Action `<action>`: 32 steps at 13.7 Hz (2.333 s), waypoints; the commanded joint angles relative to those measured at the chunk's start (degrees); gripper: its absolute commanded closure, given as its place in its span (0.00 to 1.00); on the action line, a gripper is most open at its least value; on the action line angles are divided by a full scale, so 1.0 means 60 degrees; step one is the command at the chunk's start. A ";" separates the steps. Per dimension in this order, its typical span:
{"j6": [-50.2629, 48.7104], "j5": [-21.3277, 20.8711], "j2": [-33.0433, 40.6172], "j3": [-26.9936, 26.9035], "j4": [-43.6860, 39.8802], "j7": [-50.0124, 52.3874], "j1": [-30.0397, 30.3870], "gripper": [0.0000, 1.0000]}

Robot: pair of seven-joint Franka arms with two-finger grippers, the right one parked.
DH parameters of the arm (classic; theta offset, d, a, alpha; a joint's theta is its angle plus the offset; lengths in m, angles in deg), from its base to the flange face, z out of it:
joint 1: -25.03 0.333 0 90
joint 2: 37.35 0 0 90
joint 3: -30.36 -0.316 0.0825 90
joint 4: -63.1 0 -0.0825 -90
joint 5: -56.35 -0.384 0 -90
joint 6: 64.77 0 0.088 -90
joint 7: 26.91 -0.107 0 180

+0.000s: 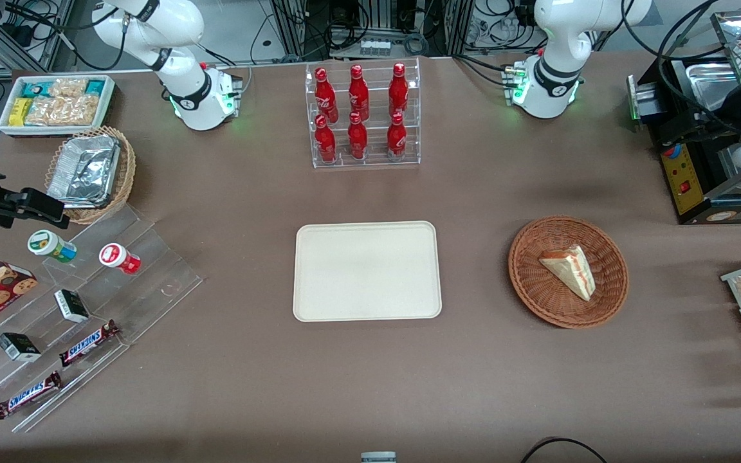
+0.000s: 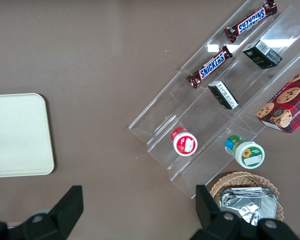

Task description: Place sandwich from basket to tray

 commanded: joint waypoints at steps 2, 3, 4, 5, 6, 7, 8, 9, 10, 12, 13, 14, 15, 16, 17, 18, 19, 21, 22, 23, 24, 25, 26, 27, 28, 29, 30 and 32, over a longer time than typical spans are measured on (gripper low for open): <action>-0.0053 -0.0110 -0.0222 0.0124 -0.0374 0.0119 0.0091 0.00; -0.0039 -0.0139 -0.0310 0.0139 -0.0389 0.0119 0.0091 0.00; 0.0049 -0.0371 -0.0412 0.0153 -0.0389 0.0133 0.0076 0.00; 0.0209 -0.0634 -0.0529 0.0226 -0.0360 0.0206 0.0076 0.00; 0.0385 -0.0681 -0.0748 0.0241 -0.0331 0.0700 0.0076 0.00; 0.0662 -0.0696 -0.1098 0.0256 -0.0316 0.1575 0.0076 0.00; 0.1100 -0.0696 -0.1377 0.0256 -0.0200 0.2352 0.0076 0.00; 0.1641 -0.0696 -0.1467 0.0256 0.0062 0.3027 0.0076 0.00; 0.2400 -0.0696 -0.1453 0.0242 0.0544 0.3947 0.0091 0.00; 0.3531 -0.0579 -0.1511 0.0241 0.1263 0.5618 0.0105 0.00; 0.4000 -0.0564 -0.1700 0.0241 0.1513 0.6293 0.0076 0.00; 0.4556 -0.0564 -0.1876 0.0256 0.1805 0.6866 0.0018 0.00; 0.4953 -0.0564 -0.2008 0.0256 0.2026 0.7147 -0.0128 0.00; 0.5232 -0.0593 -0.2140 0.0256 0.2245 0.7498 -0.0172 0.00; 0.5438 -0.0637 -0.2287 0.0256 0.2407 0.7675 -0.0216 0.00; 0.5788 -0.0681 -0.2447 0.0256 0.2713 0.7721 -0.0391 0.00; 0.6169 -0.0696 -0.2464 0.0256 0.3064 0.7779 -0.0451 0.00; 0.7018 -0.0681 -0.2449 0.0256 0.3797 0.7984 -0.0480 0.00; 0.7283 -0.0696 -0.2551 0.0256 0.3945 0.7985 -0.0553 0.00; 0.7445 -0.0696 -0.2740 0.0256 0.4005 0.7985 -0.0670 0.00; 0.7635 -0.0696 -0.2945 0.0256 0.4092 0.7985 -0.0772 0.00; 0.7942 -0.0696 -0.3005 0.0256 0.4354 0.8028 -0.0919 0.00; 0.8554 -0.0696 -0.2991 0.0256 0.4792 0.8203 -0.0920 0.00; 0.8952 -0.0696 -0.2991 0.0256 0.5043 0.8306 -0.0934 0.00; 0.9115 -0.0725 -0.3020 0.0242 0.5205 0.8307 -0.0935 0.00; 0.9117 -0.0870 -0.3064 0.0241 0.5250 0.8307 -0.0935 0.00; 0.9131 -0.1016 -0.3079 0.0227 0.5338 0.8307 -0.0920 0.00; 0.9321 -0.1193 -0.3283 0.0198 0.5353 0.8322 -0.0905 0.00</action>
